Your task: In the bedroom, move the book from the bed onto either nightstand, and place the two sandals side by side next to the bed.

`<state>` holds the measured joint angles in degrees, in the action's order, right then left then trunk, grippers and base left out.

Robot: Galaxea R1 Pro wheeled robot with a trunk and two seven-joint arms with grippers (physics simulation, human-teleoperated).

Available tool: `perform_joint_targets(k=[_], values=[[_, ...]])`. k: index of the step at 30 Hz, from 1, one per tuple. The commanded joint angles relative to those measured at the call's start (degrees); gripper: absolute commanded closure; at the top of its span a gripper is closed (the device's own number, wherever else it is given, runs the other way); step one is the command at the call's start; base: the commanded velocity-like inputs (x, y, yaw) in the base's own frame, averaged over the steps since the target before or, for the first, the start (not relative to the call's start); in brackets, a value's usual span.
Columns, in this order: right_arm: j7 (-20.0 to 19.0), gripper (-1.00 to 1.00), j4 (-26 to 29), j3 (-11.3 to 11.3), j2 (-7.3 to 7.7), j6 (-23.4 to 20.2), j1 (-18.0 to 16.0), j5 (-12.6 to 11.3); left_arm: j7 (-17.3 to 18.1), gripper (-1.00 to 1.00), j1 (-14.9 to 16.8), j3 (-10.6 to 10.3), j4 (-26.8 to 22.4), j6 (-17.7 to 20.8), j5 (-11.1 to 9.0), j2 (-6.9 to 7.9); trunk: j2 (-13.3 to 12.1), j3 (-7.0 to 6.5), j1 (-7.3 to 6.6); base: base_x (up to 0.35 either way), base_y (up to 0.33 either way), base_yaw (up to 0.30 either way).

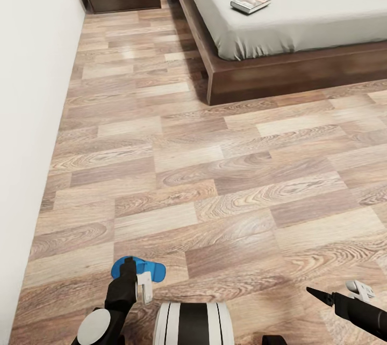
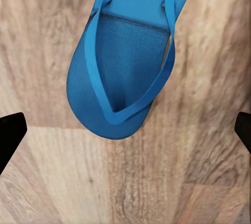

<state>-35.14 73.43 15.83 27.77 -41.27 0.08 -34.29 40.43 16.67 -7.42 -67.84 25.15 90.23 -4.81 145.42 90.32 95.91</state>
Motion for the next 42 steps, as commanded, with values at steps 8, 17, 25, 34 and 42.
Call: perform_joint_targets(k=[8,17,25,34,42], values=[[-0.05,-1.0,0.04,0.07,0.0,-0.39,0.01,-0.25,0.51,-1.0,0.02,-0.05,-0.25,0.25,0.29,0.06,0.02,0.04,-0.01,0.0,0.0,0.0],[-15.17,-1.0,-0.3,0.17,0.38,-0.47,0.04,-8.5,0.52,-1.0,0.02,-0.05,-0.27,0.25,0.29,0.07,0.02,0.04,-0.01,0.0,0.0,0.0],[-24.44,-1.0,-0.56,0.16,0.45,-2.1,0.04,-11.59,0.7,-1.0,0.02,-0.01,-0.36,0.19,0.29,0.07,0.02,0.04,-0.01,0.0,0.0,0.0],[-24.71,-1.0,-0.51,0.16,0.44,-2.35,0.02,-11.68,5.51,-1.0,0.02,0.06,-4.83,-0.04,0.13,0.07,0.02,0.04,-0.01,0.0,0.0,0.0],[-24.72,-1.0,-0.49,0.16,0.44,-2.35,0.03,-11.68,16.24,-1.0,0.1,0.12,-11.41,-0.43,0.28,0.25,0.02,0.04,-0.01,0.0,0.0,0.0]])
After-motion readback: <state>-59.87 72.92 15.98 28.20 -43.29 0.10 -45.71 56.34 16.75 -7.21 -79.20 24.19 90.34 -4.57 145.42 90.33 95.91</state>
